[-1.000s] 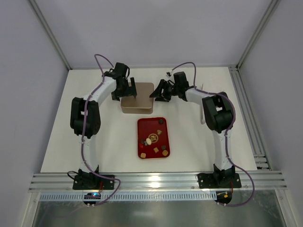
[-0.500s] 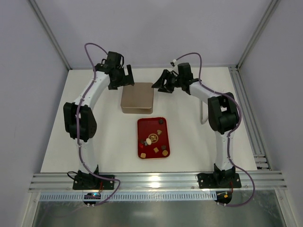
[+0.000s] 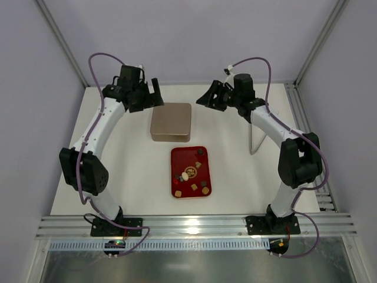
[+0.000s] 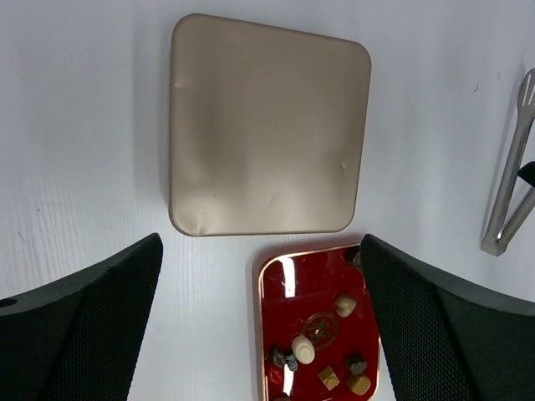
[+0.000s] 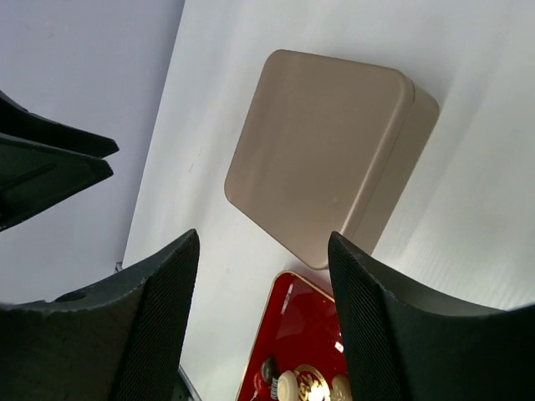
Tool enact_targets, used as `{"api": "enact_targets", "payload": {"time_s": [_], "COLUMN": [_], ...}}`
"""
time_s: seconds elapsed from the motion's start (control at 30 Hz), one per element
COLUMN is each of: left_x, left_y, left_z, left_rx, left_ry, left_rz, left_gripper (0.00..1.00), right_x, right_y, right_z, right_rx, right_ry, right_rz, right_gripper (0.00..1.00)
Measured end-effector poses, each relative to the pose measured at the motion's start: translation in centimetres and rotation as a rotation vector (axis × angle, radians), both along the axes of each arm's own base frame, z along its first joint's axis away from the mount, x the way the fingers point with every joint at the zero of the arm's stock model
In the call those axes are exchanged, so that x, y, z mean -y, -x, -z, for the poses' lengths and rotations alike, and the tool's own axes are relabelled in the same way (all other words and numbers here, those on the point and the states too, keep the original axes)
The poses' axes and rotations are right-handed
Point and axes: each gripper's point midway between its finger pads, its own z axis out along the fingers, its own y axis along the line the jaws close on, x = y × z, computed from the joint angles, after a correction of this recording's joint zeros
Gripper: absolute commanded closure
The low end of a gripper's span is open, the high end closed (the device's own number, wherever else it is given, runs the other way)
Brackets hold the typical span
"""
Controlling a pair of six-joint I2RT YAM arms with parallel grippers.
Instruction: Pack the chocolate
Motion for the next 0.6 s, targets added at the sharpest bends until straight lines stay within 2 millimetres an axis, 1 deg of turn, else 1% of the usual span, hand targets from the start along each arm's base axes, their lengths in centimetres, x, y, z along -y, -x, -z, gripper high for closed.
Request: {"api": "enact_targets", "payload": {"time_s": [0.1, 0.23, 0.3, 0.47, 0.5, 0.57, 0.6], "left_x": [-0.3, -0.6, -0.8, -1.4, -1.5, -1.6, -1.7], "left_y": [1.5, 3.2, 4.2, 6.4, 6.8, 7.3, 7.5], "left_z": [0.1, -0.8, -1.4, -2.6, -2.8, -3.1, -3.3], "left_rx": [-0.003, 0.024, 0.048, 0.093, 0.103, 0.115, 0.122], "left_ry": [0.005, 0.017, 0.025, 0.039, 0.041, 0.044, 0.044], "left_rz": [0.005, 0.011, 0.012, 0.016, 0.016, 0.017, 0.017], "left_gripper": [0.02, 0.03, 0.03, 0.03, 0.03, 0.03, 0.03], "right_x": [1.2, 3.0, 4.0, 6.2, 6.5, 6.9, 7.1], "right_y": [1.4, 3.5, 4.6, 7.3, 7.7, 8.3, 8.6], "right_z": [0.9, 1.9, 1.9, 0.6, 0.4, 0.0, 0.0], "right_rx": [-0.004, -0.005, 0.009, 0.084, 0.092, 0.116, 0.122], "right_ry": [0.036, 0.087, 0.114, 0.140, 0.141, 0.140, 0.142], "right_rz": [0.035, 0.083, 0.112, 0.168, 0.174, 0.186, 0.189], "right_gripper": [0.35, 0.33, 0.32, 0.31, 0.31, 0.27, 0.27]}}
